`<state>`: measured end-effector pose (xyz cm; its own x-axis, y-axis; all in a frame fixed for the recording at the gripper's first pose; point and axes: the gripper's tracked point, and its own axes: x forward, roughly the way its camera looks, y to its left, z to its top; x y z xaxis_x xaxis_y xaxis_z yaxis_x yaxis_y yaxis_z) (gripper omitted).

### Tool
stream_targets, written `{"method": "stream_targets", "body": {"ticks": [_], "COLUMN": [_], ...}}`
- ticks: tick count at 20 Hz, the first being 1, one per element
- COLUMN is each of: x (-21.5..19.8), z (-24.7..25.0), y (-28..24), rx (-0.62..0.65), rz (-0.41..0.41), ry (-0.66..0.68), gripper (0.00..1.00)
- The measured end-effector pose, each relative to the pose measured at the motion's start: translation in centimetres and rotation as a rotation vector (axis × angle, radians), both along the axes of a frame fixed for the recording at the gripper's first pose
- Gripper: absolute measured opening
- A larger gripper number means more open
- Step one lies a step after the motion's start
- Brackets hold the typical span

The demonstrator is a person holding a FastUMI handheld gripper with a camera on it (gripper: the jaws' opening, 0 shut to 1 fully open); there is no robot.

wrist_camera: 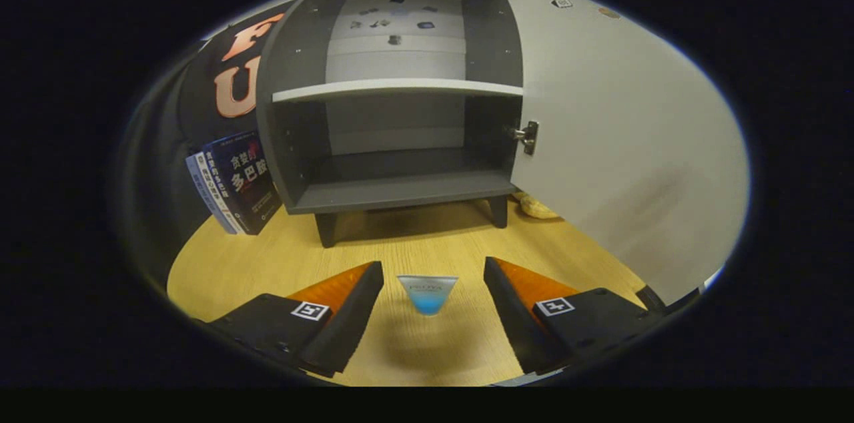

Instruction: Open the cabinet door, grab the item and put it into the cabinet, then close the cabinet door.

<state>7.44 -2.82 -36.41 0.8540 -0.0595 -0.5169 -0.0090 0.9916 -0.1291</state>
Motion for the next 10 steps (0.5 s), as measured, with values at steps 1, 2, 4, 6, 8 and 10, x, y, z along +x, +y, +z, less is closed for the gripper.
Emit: {"method": "stream_targets", "body": {"ticks": [1, 2, 4, 6, 8, 10], "x": [0.0, 0.0, 0.1, 0.1, 0.1, 0.2], "z": [-0.9, -1.8, -3.2, -4.5, -5.4, -5.8], "y": [-0.1, -0.1, -0.2, -0.1, -0.4, -0.6], "rx": [0.001, 0.001, 0.001, 0.000, -0.007, -0.008], "rz": [0.003, 0.004, 0.008, 0.021, 0.018, 0.016], "ry": [0.018, 0.037, 0.066, 0.094, 0.117, 0.126], "gripper": [0.97, 0.97, 0.97, 0.97, 0.92, 0.77]}}
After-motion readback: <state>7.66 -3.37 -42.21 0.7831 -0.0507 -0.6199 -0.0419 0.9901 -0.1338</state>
